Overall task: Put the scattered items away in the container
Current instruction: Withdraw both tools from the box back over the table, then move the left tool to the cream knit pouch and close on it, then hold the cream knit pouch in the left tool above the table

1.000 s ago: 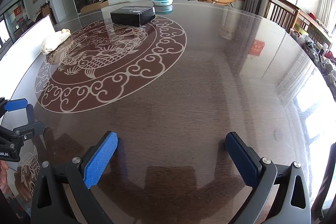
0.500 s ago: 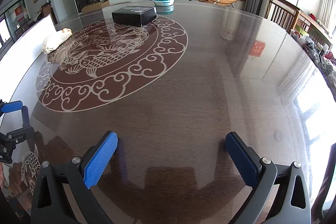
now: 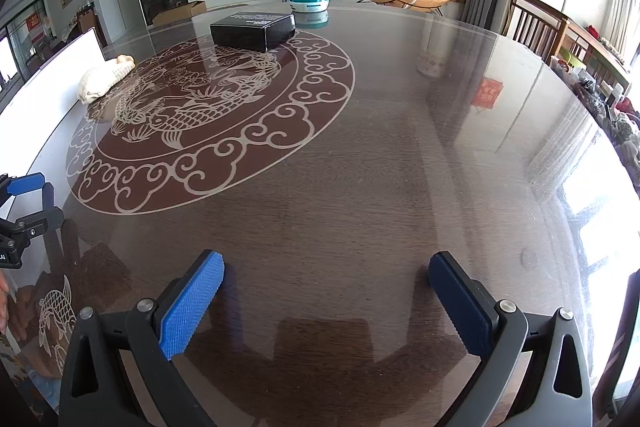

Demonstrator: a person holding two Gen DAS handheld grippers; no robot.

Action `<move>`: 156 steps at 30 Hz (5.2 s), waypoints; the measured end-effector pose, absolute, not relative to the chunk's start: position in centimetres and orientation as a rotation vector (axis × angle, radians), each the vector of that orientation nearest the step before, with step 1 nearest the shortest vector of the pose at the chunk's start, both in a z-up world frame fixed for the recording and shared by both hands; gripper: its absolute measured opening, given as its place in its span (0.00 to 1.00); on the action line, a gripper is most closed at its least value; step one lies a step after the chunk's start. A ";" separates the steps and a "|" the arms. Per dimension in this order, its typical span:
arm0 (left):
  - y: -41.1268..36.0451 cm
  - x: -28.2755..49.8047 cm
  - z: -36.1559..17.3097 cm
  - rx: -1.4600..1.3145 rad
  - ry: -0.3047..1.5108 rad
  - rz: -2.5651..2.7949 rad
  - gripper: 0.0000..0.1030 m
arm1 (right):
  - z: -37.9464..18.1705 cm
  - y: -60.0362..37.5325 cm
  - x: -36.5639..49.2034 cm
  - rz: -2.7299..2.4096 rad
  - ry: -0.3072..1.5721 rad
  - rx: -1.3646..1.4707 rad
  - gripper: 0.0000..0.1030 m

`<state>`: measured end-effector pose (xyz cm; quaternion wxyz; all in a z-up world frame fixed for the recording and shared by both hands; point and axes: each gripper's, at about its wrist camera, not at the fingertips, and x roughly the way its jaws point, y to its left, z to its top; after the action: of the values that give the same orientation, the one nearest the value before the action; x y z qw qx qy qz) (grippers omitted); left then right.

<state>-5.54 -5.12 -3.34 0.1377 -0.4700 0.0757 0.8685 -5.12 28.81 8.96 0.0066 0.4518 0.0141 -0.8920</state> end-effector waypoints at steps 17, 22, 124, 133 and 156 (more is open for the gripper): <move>-5.1 -5.5 -3.4 -1.359 0.219 2.514 1.00 | 8.9 28.9 -5.2 -2.790 0.047 1.411 1.00; -5.3 -6.3 -3.3 -1.357 0.223 2.508 1.00 | 8.9 28.9 -5.2 -2.791 0.049 1.410 1.00; -7.8 -10.5 -2.3 -1.407 -0.036 2.707 0.51 | 9.0 29.1 -4.9 -2.764 0.016 1.366 1.00; -7.0 -10.6 -3.3 -1.441 0.070 2.718 0.91 | 8.8 29.0 -5.0 -2.759 0.016 1.379 1.00; -7.4 -10.6 -3.6 -1.458 0.058 2.713 1.00 | 8.7 28.9 -5.3 -2.773 0.041 1.400 1.00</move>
<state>-10.59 -7.39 -3.58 0.0306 -0.4731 0.0189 0.8803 -5.28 28.86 8.65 0.0174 0.4506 0.0133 -0.8925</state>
